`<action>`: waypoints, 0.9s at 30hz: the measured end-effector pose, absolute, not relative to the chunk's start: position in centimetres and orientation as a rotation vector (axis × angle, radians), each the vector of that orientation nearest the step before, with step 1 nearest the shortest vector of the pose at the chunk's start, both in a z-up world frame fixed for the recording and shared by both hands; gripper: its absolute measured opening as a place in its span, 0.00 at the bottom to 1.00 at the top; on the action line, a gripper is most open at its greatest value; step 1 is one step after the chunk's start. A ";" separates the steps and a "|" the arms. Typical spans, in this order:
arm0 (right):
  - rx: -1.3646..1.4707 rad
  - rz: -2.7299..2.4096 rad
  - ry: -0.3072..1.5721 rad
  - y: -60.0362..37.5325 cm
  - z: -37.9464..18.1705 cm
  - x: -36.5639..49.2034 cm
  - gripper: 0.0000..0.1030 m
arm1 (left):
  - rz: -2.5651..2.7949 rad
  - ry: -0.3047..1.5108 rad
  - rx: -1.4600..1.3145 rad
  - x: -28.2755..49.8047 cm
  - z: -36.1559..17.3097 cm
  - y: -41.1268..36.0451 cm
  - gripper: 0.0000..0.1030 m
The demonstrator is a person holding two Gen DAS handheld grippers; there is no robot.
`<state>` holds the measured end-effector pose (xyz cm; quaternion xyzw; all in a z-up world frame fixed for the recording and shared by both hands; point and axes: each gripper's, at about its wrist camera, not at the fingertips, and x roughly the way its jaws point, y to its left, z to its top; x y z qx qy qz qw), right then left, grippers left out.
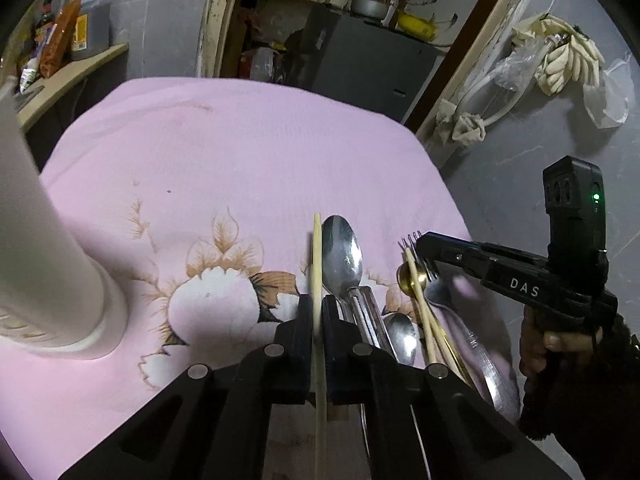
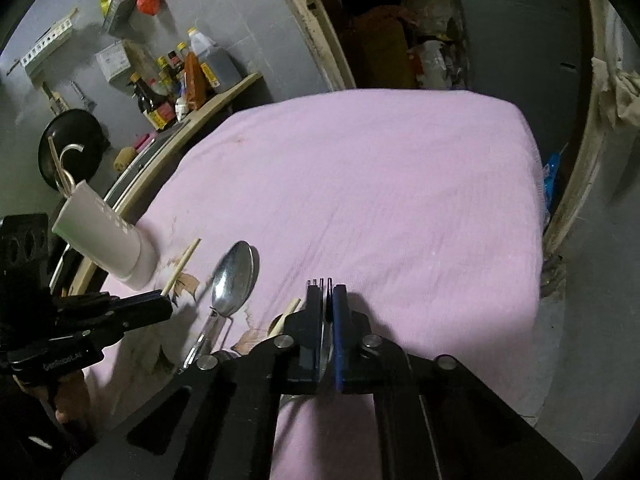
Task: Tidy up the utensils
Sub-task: 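Grasp a silver fork with the right tool while the left tool grasps a chopstick, then lift the fork and chopstick and carry both toward the caddy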
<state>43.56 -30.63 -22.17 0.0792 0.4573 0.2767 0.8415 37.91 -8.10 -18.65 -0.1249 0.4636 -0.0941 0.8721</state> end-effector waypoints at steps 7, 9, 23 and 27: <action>0.149 0.550 0.961 -30.4 -21.4 42.4 0.02 | -0.193 0.950 -0.285 37.1 -17.7 -7.3 0.05; 0.143 0.521 0.933 -30.5 -20.8 41.6 0.02 | -0.192 0.934 -0.290 36.7 -17.4 -7.1 0.05; 0.049 0.269 0.561 -30.8 -9.7 33.2 0.02 | -0.218 0.684 -0.388 33.9 -9.9 -3.7 0.05; 0.027 0.234 0.476 -30.0 -5.8 32.0 0.02 | -0.220 0.618 -0.442 33.5 -6.8 -1.2 0.05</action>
